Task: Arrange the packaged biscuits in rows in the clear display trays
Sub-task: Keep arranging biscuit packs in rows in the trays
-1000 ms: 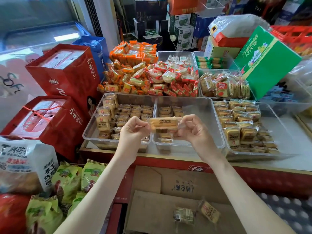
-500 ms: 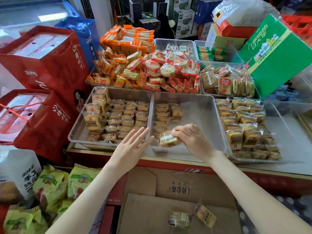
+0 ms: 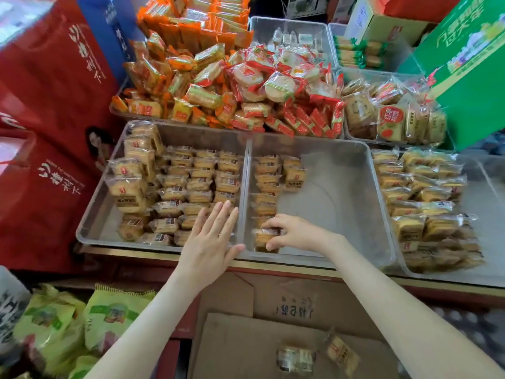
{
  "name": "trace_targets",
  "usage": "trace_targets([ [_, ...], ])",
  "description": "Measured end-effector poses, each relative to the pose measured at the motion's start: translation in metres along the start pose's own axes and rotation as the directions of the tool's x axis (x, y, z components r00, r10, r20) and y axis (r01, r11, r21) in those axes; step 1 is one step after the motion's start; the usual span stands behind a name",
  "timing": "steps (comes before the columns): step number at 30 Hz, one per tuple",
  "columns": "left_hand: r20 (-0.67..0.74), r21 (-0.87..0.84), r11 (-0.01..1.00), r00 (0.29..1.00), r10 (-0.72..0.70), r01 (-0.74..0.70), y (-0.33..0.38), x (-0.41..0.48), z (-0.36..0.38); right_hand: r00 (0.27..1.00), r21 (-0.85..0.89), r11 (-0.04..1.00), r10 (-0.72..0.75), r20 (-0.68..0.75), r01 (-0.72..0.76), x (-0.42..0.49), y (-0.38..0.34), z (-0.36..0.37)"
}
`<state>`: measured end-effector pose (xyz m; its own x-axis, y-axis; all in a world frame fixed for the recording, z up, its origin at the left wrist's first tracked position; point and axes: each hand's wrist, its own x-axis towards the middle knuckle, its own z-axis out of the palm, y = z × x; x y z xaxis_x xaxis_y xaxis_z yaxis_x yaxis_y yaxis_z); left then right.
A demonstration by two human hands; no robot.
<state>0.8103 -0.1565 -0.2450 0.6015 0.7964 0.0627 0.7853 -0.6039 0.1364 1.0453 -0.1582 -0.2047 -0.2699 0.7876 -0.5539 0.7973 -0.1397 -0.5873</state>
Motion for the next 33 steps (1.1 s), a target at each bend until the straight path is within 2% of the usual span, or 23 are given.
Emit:
trace_targets([
  [4,0.011,0.010,1.000,1.000,0.003,-0.003,0.001,0.002,0.004,0.999,0.103,0.994,0.042,0.031,-0.045,0.000,0.005,0.003],
  [7,-0.026,-0.021,1.000,1.000,0.012,-0.013,0.005,0.005,0.003,1.000,0.001,1.000,0.000,0.016,0.000,-0.003,0.007,0.002],
  [9,-0.069,-0.066,0.998,0.998,-0.006,0.001,0.010,0.013,-0.001,0.999,0.058,0.998,0.001,-0.051,0.002,-0.008,0.013,-0.009],
  [11,-0.077,-0.080,0.997,0.997,-0.029,0.023,0.015,0.030,-0.006,0.982,0.196,0.980,0.054,-0.180,-0.018,-0.015,0.025,-0.030],
  [14,0.042,-0.009,1.000,0.999,-0.008,0.009,0.024,0.067,-0.012,0.905,0.238,0.968,0.167,-0.392,-0.075,-0.014,0.044,-0.060],
  [18,0.259,0.106,0.994,0.966,0.002,-0.031,0.036,0.114,-0.006,0.886,0.100,0.968,0.249,-0.391,-0.228,0.026,0.068,-0.057],
  [20,0.301,0.181,0.981,0.954,0.014,-0.071,0.038,0.126,-0.004,0.865,0.224,0.947,0.303,-0.399,-0.229,0.043,0.073,-0.048],
  [22,0.310,0.222,0.970,0.950,0.027,-0.100,0.038,0.129,-0.004,0.828,0.479,0.862,0.385,-0.408,-0.165,0.052,0.070,-0.043],
  [24,0.315,0.216,0.970,0.948,0.039,-0.111,0.037,0.128,-0.005,0.797,0.616,0.775,0.458,-0.394,-0.141,0.062,0.074,-0.038],
  [26,0.303,0.186,0.977,0.952,0.046,-0.106,0.037,0.127,-0.005,0.799,0.616,0.775,0.458,-0.389,-0.144,0.070,0.080,-0.031],
  [29,0.211,0.113,0.991,0.976,0.051,-0.077,0.036,0.128,0.001,0.832,0.640,0.757,0.436,-0.343,-0.133,0.078,0.081,-0.027],
  [31,0.094,-0.018,0.998,0.993,0.069,-0.068,0.035,0.127,0.007,0.824,0.628,0.770,0.425,-0.374,-0.112,0.079,0.073,-0.030],
  [33,-0.025,-0.239,0.969,0.998,0.065,-0.069,0.030,0.121,0.005,0.758,0.563,0.819,0.435,-0.486,-0.109,0.077,0.061,-0.036],
])
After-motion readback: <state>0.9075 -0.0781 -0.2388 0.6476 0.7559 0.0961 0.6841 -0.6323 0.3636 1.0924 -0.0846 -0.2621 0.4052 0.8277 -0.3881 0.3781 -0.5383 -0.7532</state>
